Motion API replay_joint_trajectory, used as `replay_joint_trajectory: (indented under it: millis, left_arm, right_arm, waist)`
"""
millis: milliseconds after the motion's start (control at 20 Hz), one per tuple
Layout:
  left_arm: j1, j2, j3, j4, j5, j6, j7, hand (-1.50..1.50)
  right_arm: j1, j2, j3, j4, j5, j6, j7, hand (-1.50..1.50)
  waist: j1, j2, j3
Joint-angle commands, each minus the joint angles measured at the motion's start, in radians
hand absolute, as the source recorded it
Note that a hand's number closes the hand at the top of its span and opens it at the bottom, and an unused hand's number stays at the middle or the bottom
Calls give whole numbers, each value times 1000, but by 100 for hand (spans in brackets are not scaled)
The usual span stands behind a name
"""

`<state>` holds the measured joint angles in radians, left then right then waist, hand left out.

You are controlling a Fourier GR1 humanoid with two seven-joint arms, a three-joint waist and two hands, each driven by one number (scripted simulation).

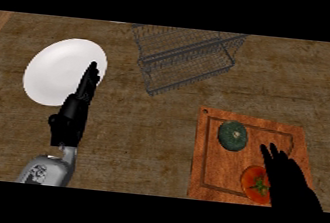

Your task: Pick the tomato from the cutting board and place it in the tiered basket

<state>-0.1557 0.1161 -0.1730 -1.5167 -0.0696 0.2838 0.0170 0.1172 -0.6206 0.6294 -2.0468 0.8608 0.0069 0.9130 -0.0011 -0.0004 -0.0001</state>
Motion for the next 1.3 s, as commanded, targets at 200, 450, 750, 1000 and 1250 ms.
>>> replay_joint_trajectory:
  millis: [200,450,750,1000,1250]
  left_arm:
    - [-45,-5,57,1,10,-52,18,0]
    - [-3,25,65,-62,-3,-62,59,0]
    - [39,-5,31,-34,-8,-66,-11,0]
    - [-53,-36,-17,-39,-35,-63,59,0]
    - [5,-35,10,-1,-41,-44,-9,0]
  right_arm:
    - [-8,118,-43,32,67,41,-43,-150]
    - [0,141,-42,142,197,-111,-123,150]
    - [-155,162,69,251,294,72,-150,150]
    - [-322,323,246,336,252,408,-172,150]
    - [-545,608,214,558,259,528,-119,150]
  waist:
    - [-1,0,0]
    - [1,0,0]
    - [28,4,-1]
    - [90,16,-4]
    - [31,5,-1]
